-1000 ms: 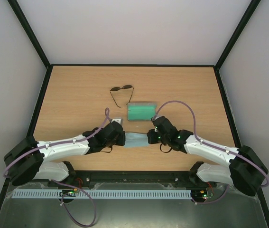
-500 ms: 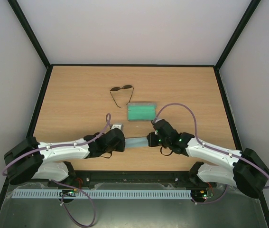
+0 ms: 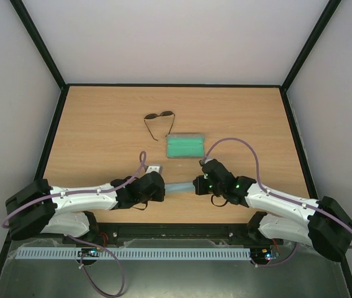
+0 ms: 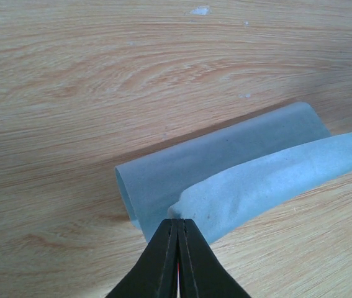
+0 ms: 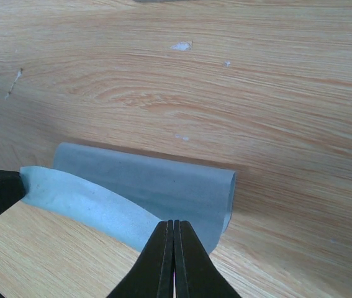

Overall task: Organize the sunglasses
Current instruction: Fold the glasses cleaning cloth at the center of the board.

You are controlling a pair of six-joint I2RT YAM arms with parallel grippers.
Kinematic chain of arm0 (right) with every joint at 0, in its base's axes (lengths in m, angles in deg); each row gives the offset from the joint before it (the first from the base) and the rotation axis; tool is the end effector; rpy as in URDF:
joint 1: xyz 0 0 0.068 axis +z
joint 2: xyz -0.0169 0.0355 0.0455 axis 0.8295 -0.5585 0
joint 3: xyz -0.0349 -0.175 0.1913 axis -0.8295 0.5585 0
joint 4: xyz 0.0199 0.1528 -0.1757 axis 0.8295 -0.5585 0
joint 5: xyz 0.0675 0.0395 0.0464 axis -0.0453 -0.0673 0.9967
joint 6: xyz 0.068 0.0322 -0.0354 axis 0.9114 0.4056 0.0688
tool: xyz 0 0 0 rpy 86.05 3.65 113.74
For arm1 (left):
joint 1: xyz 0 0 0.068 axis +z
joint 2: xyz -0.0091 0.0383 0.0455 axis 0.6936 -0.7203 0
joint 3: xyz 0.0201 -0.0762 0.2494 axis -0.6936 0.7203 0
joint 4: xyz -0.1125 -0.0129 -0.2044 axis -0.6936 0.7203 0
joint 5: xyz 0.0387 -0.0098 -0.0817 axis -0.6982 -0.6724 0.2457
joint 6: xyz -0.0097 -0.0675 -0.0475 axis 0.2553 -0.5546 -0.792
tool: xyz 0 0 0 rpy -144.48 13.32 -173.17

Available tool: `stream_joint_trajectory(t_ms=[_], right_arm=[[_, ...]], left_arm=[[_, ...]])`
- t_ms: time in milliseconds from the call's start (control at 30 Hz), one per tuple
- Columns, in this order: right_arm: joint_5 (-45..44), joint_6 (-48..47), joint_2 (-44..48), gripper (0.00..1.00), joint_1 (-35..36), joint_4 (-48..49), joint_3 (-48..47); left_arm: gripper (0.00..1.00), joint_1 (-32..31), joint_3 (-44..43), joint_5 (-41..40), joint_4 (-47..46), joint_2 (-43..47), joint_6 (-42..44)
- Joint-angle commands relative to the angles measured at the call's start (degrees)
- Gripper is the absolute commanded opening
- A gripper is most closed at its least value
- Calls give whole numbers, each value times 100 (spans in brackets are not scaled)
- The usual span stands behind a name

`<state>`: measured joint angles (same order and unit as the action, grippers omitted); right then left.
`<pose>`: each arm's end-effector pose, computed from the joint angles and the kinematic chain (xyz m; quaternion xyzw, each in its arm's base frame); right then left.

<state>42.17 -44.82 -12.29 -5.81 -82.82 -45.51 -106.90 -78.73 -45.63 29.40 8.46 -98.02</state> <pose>0.1273 0.1730 0.1613 -0.1235 0.9124 0.3265 0.2138 0.1230 -0.2127 0.1493 0.0540 0.9238 -0.2666 0.2694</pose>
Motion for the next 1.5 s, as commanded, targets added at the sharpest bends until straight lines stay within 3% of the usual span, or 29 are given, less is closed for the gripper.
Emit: stream_joint_trajectory(t_ms=[0, 533, 1467], right_arm=[[-66, 116, 165, 1, 58, -65, 158], [22, 233, 306, 1, 142, 1, 332], [-125, 210, -476, 1, 163, 324, 105]], left_arm=[[2, -103, 139, -135, 100, 107, -137], [2, -274, 198, -210, 222, 256, -313], [2, -146, -101, -374, 125, -329, -219]])
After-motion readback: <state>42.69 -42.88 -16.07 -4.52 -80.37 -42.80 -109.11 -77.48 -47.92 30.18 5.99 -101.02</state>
